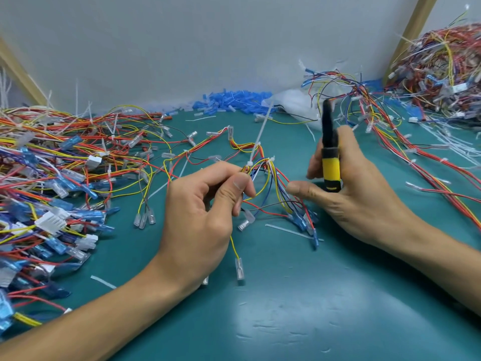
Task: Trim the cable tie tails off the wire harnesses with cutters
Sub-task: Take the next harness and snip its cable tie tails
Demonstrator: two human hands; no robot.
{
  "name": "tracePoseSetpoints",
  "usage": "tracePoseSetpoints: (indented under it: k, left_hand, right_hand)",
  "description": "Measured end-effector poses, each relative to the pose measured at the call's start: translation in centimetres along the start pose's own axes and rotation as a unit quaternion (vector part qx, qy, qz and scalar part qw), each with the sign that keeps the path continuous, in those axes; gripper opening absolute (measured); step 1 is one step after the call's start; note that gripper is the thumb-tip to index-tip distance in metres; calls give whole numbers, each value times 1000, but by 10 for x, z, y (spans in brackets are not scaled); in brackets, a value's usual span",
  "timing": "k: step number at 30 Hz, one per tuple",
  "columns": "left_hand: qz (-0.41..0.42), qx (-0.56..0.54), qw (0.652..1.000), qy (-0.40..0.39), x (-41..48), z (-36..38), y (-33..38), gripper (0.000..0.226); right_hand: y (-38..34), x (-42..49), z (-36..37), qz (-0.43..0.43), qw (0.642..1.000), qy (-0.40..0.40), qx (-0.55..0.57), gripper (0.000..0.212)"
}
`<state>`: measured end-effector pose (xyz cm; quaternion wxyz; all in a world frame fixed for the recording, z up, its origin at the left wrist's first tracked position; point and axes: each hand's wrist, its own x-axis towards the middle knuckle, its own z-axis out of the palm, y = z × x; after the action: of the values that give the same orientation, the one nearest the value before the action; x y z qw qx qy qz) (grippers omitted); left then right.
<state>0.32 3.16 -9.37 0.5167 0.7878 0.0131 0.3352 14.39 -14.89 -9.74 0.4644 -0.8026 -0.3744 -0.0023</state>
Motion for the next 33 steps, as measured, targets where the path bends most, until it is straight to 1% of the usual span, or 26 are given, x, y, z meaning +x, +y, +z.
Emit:
tracePoseSetpoints:
  k: [3, 6, 10, 13, 17, 20, 22, 24, 26, 27, 30, 32, 33]
  left_hand:
    - [-3, -3, 1000, -3, 0, 1, 0, 28]
    - [-5, 9, 1000, -12, 0, 1, 0, 27]
    - [1, 18, 999, -26, 0, 1, 1, 26]
    - [12, 32, 999, -41, -1, 2, 1, 25]
    - [20, 52, 998, -44, -2, 2, 1, 24]
    - [32, 70, 996, -44, -3, 3, 2, 22]
    - [39, 78, 995, -48, -3, 3, 3, 22]
    - [38, 72, 995, -53, -4, 3, 4, 24]
    - [33, 59, 996, -61, -4, 3, 3, 26]
    - [31, 54, 996, -69, -4, 3, 3, 27]
    - [19, 40, 994, -101, -4, 3, 0, 31]
    - [19, 44, 993, -106, -5, 3, -2, 33]
    - [25, 50, 993, -103, -5, 3, -3, 33]
  right_hand:
    - [-3, -3, -1, -41, 998, -9, -53, 49]
    - [-7, -8, -3, -73, 994, -39, -74, 37]
    - [-11, -10, -5, -116, 986, -66, -96, 36]
    - [-15, -9, -8, -129, 981, -81, -123, 37]
    - [-17, -8, -17, -134, 977, -105, -129, 25]
    - [-17, -9, -26, -111, 981, -129, -93, 34]
    - [-20, -10, -29, -106, 981, -131, -100, 36]
    - [-22, -11, -30, -120, 975, -125, -136, 35]
    - [-24, -11, -29, -137, 968, -118, -172, 27]
    - [-25, -11, -30, -137, 967, -124, -173, 25]
    - [-27, -9, -33, -144, 967, -142, -158, 31]
    - [-25, -8, -35, -153, 966, -130, -165, 22]
    - [-25, -8, -35, -150, 967, -126, -163, 22]
